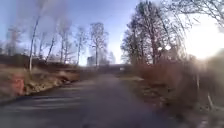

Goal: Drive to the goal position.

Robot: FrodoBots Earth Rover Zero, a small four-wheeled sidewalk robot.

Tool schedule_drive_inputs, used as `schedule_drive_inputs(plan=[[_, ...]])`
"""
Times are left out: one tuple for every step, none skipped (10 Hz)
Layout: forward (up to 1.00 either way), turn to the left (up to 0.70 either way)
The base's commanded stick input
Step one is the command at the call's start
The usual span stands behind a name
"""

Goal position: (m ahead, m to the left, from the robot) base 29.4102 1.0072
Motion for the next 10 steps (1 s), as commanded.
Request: schedule_drive_inputs(plan=[[1.0,0.0],[1.0,0.0],[1.0,0.0],[1.0,0.0],[1.0,0.0],[1.0,0.0],[1.0,0.0],[1.0,0.0],[1.0,0.0],[1.0,0.0]])
